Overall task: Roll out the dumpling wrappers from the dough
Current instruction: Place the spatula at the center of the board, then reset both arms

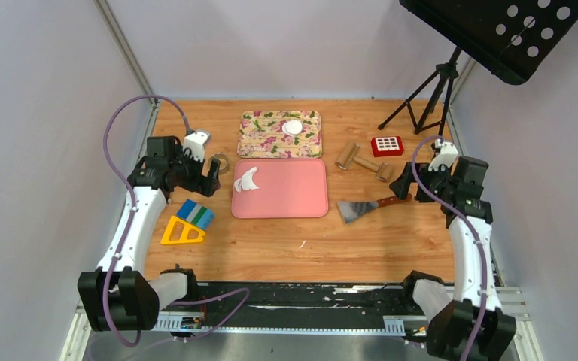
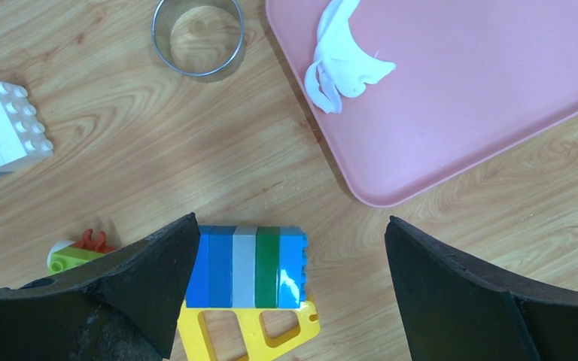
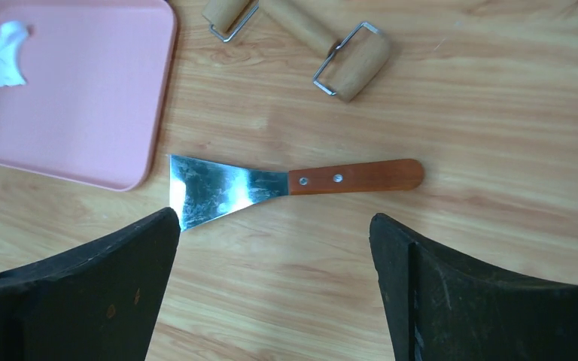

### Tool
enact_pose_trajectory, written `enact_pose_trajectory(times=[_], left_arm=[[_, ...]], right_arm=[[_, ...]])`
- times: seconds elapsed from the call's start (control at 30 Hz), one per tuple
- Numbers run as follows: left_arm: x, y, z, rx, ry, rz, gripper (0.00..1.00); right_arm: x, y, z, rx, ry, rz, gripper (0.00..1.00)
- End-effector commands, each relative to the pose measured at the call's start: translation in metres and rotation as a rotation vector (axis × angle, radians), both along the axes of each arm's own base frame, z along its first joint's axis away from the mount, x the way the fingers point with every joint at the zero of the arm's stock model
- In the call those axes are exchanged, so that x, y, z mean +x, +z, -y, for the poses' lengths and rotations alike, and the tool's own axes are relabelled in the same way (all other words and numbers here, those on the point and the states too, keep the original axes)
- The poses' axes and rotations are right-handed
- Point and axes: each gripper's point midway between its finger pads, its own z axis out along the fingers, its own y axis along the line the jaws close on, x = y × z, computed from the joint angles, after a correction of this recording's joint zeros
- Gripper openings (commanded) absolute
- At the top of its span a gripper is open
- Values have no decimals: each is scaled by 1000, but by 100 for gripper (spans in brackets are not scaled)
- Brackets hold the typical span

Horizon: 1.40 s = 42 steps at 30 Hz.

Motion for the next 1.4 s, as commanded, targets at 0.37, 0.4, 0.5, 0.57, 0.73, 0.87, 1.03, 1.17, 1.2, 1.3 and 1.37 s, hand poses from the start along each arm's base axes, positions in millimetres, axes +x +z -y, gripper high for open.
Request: enact_pose_trajectory(times=[0.37,0.4,0.5,0.57,0.73,0.87,1.03,1.17,1.2,1.3,1.37], left_arm=[[-24,94,-22,145,26,280,100],[-30,101,-21,139,25,321,100],[-53,123,-10,105,-12,461,100],[-72,130,2,79,-70,513,100],[-93,124,10,58,-121,481,100],[-106,121,14,37,-128,472,100],[-125,111,37,-10,-278,510,100],[-138,103,47,-24,-366,520,100],[-140,104,48,-23,-371,523,100],[-144,104,51,-30,-394,526,100],[-143,102,52,-34,-398,518,100]], right_arm=[[-44,162,-9,-397,253,449,100],[-52,177,-17,-368,258,489,100],[-82,207,-49,-319,363,652,100],[-101,216,-66,-292,422,738,100],[-125,208,-85,-183,483,715,100],[-144,181,-100,-127,576,699,100],[-148,157,-101,-163,606,717,100],[-160,159,-110,-158,674,754,99],[-164,159,-111,-166,689,766,99],[-173,159,-116,-182,723,795,98],[-173,159,-116,-184,723,795,98]])
